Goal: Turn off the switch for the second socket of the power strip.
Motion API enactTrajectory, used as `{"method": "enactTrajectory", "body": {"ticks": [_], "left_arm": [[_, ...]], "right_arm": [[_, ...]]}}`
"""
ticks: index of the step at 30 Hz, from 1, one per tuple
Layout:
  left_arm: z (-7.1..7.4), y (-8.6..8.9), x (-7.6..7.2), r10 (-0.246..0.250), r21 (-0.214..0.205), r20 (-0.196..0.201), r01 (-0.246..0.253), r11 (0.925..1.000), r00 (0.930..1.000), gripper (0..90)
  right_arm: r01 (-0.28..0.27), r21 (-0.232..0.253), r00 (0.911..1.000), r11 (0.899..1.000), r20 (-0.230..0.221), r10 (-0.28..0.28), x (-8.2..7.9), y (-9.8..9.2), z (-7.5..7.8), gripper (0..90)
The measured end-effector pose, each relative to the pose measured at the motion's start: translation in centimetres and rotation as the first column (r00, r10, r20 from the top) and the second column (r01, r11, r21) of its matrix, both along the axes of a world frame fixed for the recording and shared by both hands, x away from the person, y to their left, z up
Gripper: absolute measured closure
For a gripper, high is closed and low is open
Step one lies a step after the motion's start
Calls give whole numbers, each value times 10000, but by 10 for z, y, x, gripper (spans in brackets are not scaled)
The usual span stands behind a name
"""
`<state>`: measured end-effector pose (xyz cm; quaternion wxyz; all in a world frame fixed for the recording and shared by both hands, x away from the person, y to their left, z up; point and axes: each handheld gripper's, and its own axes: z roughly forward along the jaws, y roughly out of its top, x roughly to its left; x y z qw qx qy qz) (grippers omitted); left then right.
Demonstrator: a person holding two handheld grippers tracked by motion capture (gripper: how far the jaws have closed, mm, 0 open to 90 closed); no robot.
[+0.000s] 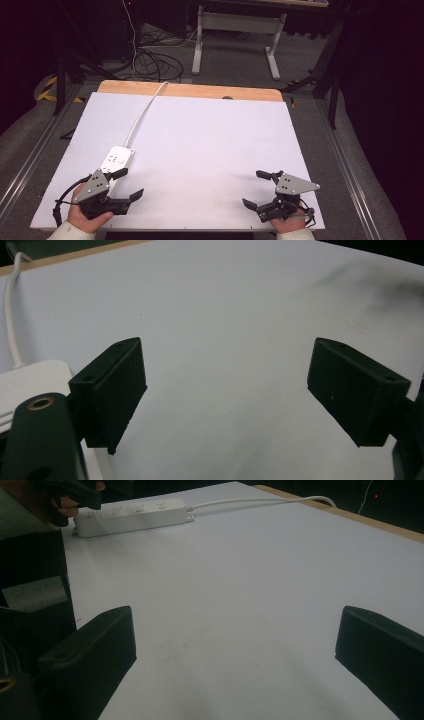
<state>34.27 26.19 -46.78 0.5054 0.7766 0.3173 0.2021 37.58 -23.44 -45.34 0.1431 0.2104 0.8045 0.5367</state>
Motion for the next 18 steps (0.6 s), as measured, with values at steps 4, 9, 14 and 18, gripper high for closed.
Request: {"method": "enactTrajectory", "body": {"ticks": [4, 9, 14, 18], "left_arm": [[1, 0, -1, -11, 25, 69, 10, 10000, 10000, 164], [2, 0, -1, -16, 23, 0, 16, 10000, 10000, 165], [2, 1, -1, 74, 106, 0, -74, 9999, 10000, 166], [3, 2, -2, 122, 131, 52, -123, 9998, 9999, 166]], "right_arm": [[-2, 5, 10000, 10000, -3, 2, 0, 0, 0, 33], [1, 32, 10000, 10000, -26, -1, 0, -1, 0, 33], [2, 15, 10000, 10000, -25, -2, 0, 0, 0, 33], [18, 9, 10000, 10000, -47, -18, 0, 0, 0, 33]]}}
